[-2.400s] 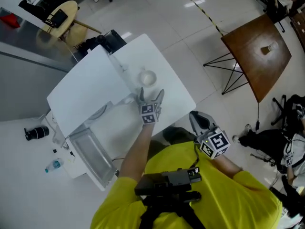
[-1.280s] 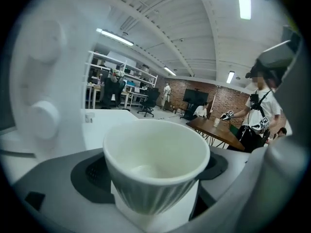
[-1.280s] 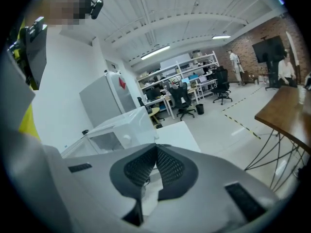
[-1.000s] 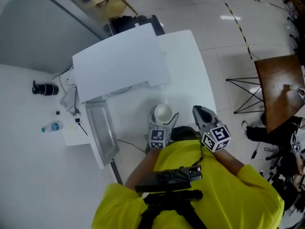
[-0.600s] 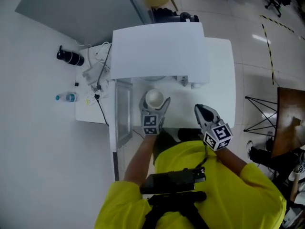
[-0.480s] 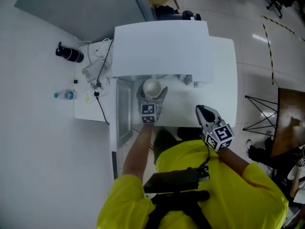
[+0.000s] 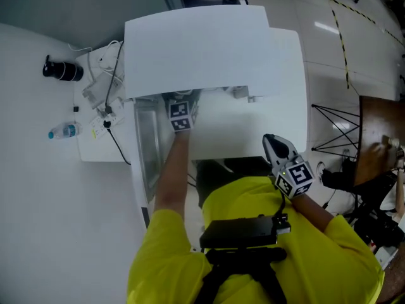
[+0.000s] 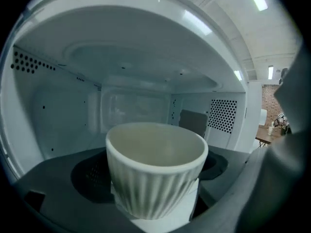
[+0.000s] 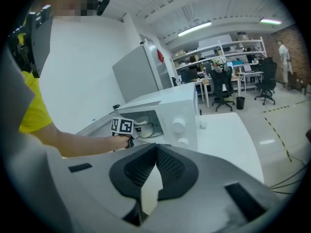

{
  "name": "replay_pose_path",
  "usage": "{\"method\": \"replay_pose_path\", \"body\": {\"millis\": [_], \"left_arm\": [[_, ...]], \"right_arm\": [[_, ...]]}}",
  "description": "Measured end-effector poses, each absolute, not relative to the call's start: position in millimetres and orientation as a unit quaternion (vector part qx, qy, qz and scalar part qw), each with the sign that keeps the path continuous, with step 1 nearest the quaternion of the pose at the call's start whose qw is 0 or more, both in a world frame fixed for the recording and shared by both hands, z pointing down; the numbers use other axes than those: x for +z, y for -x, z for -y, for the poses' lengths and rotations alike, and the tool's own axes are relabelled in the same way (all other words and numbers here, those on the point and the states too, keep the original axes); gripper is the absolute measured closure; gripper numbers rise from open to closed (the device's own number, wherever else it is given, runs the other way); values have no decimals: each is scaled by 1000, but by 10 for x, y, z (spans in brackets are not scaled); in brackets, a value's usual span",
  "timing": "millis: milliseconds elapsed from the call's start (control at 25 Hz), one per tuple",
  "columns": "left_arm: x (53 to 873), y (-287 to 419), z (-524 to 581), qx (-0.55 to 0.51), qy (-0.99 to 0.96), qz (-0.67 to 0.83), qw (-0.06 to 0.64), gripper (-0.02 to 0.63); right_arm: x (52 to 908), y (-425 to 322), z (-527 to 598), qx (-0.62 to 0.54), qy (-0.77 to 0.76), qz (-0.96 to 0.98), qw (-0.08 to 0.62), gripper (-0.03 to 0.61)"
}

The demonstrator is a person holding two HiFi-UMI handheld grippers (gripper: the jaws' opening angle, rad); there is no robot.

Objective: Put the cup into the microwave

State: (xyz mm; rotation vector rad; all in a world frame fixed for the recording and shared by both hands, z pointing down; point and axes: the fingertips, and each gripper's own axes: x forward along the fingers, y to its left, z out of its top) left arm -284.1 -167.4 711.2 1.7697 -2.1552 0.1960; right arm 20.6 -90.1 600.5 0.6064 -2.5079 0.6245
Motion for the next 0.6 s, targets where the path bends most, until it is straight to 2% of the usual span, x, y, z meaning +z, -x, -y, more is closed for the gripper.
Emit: {"method": "replay_pose_path", "body": {"millis": [600], "left_arm": [[7055,2835,1598,75,-627,755,176,115]], "right_arm": [[5779,78,876,243,-250,915,205,574]]}}
